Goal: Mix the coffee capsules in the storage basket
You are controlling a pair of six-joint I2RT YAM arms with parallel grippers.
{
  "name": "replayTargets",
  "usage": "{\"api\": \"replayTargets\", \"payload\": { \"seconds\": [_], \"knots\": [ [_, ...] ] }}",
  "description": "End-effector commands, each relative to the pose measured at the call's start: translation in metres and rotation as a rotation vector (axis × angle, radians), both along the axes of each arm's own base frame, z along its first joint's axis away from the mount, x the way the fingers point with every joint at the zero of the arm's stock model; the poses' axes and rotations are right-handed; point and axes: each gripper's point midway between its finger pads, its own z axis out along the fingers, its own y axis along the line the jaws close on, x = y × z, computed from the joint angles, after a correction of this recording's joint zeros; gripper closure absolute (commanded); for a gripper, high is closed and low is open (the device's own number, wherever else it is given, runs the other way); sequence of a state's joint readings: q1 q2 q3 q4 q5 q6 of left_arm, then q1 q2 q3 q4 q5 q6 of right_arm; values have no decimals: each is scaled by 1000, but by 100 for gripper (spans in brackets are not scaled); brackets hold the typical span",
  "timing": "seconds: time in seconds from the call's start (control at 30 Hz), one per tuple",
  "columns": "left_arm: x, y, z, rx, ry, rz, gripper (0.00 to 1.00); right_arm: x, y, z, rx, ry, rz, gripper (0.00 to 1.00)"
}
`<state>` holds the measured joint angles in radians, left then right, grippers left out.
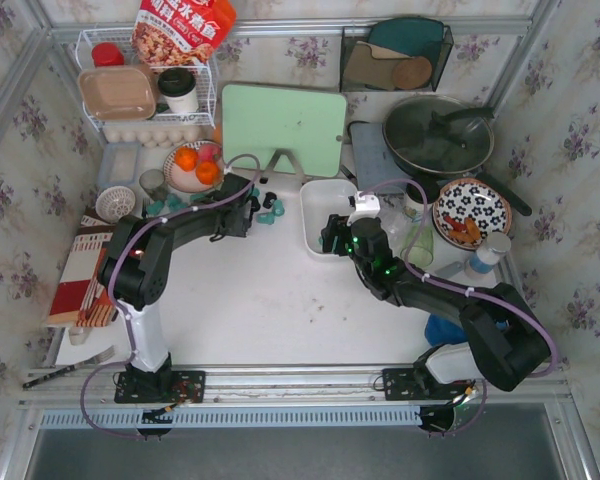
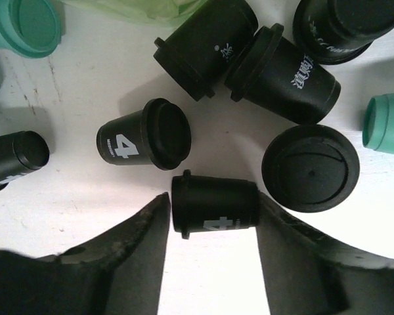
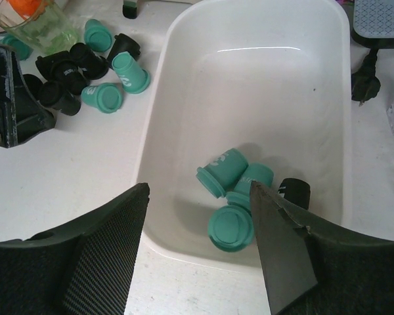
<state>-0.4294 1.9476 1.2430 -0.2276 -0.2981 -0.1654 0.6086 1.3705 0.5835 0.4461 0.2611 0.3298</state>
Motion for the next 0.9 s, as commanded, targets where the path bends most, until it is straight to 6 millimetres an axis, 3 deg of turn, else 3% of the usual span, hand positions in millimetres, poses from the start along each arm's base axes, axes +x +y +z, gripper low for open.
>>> {"api": "replayTargets", "payload": {
  "seconds": [0.0,0.17,0.3,0.37,0.5,0.7,0.87],
  "knots": [
    [-5,3,-2,7,15,-8,49,0,3,6,5,-19,14,30],
    [-20,-17,17,-133,-55,-96,53,-2,6,10,18,-23,35,30],
    [-36,-39,56,-262,-213,-232,53,-6,12,15,38,-26,74,30],
    [-56,-48,74,-324,-314,-324,53,-9,19,18,56,-29,115,30],
    [-87,-73,115,-358,-594,-593,52,-24,48,27,115,-44,294,31],
    [-143,-115,117,-293,-707,-994,49,-51,88,34,207,-24,554,35],
    [-155,-129,118,-183,-768,-1090,49,-65,105,33,220,-9,661,37]
  ]
}}
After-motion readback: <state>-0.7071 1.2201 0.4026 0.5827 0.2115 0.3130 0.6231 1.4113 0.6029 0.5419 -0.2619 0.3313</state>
